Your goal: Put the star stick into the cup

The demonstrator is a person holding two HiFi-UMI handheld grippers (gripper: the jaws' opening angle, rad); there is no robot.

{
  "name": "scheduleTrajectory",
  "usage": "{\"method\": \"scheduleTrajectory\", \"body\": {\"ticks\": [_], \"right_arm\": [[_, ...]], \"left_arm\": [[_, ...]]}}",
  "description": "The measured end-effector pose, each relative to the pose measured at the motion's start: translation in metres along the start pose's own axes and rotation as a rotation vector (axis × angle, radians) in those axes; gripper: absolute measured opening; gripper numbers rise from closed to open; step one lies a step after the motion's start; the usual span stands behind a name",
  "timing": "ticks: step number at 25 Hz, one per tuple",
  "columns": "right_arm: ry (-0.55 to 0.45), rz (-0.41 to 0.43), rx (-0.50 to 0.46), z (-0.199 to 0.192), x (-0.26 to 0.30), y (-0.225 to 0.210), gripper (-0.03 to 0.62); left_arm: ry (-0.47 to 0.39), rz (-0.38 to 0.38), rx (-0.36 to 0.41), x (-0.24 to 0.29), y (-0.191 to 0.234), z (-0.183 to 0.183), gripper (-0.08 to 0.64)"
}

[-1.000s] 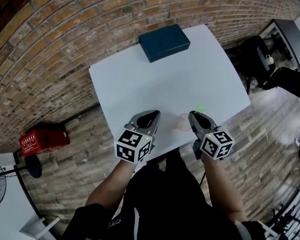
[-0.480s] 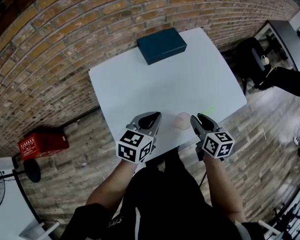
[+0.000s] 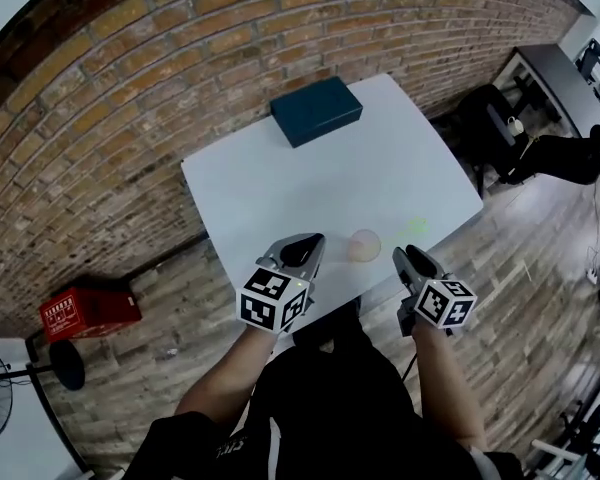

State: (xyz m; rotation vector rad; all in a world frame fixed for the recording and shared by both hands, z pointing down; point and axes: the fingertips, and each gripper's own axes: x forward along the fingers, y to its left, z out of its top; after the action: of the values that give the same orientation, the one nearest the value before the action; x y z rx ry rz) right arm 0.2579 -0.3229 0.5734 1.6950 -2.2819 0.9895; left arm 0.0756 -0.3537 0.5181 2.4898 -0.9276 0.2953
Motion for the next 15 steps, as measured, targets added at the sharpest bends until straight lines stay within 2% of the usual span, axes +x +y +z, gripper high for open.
{"method": "scheduleTrajectory", "body": {"ticks": [4, 8, 10, 13, 15], "right_arm": [[-0.056, -0.028, 0.028, 0.007, -0.030, 0.002, 0.091], [-0.132, -0.014, -0.002, 0.030, -0.055, 0.015, 0.026], [-0.164, 0.022, -0.042, 0.042, -0.064, 0.024, 0.018], [-0.198, 0.121, -0.132, 0.058, -0.078, 0.043, 0.013], [-0.219, 0.179, -0.151, 0.070, -0.088, 0.054, 0.000]], "left_arm": [[-0.019, -0.020, 0.034, -0.009, -0.010, 0.012, 0.008], [-0.031, -0.026, 0.046, -0.013, -0.017, 0.020, 0.008], [-0.033, -0.026, 0.054, -0.012, -0.024, 0.023, 0.008], [-0.042, -0.016, 0.073, -0.011, -0.037, 0.031, 0.008], [-0.061, 0.007, 0.076, -0.016, -0.044, 0.039, 0.008]]}}
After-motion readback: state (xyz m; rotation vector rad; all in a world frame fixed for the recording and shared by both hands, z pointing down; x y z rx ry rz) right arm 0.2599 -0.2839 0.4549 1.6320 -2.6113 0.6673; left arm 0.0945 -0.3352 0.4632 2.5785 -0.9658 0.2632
